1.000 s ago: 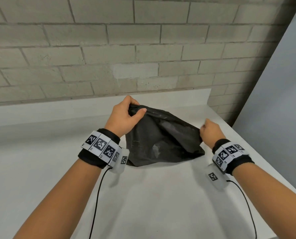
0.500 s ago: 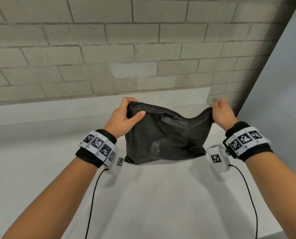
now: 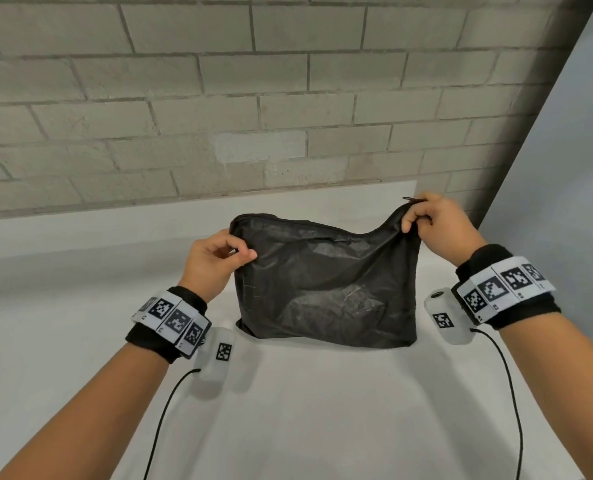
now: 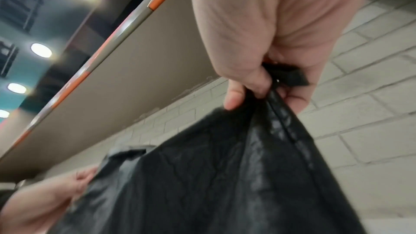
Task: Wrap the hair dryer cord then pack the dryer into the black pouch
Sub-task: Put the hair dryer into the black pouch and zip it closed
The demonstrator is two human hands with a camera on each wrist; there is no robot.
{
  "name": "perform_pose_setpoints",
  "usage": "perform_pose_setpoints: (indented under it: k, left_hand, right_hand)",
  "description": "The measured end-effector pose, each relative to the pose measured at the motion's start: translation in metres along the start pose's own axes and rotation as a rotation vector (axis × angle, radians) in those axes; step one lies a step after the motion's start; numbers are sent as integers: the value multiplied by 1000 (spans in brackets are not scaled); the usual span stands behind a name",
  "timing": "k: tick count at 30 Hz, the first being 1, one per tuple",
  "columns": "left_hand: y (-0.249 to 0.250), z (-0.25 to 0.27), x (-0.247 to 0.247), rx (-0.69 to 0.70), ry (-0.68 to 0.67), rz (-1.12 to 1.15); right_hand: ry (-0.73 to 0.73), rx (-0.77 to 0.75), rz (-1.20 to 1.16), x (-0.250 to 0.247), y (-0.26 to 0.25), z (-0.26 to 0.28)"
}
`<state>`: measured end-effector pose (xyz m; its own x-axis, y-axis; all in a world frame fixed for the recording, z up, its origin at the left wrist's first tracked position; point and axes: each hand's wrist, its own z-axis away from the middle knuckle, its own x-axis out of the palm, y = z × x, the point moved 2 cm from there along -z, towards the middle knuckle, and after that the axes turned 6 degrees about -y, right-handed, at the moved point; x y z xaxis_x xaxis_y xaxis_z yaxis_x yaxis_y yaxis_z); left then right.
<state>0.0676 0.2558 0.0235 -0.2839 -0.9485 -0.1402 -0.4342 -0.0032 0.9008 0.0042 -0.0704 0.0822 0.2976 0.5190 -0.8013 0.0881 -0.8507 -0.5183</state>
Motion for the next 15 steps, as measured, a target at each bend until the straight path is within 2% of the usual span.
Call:
perform_pose_setpoints:
  k: [3,6,10,15]
  left_hand:
    - [-2,-4,1,-12,73,-78]
    - [-5,-10,3,-2,86,-158]
    - [-8,-25,11,-34,73,-266]
    - [-15,-59,24,-78,75,-382]
  right_hand:
    - [-37,-20,158,-5,17,-2]
    - [-20,-61,230,-14,28,-5]
    - [62,-78,236,-21,37,-18]
    - [40,-26,190,-18,63,-51]
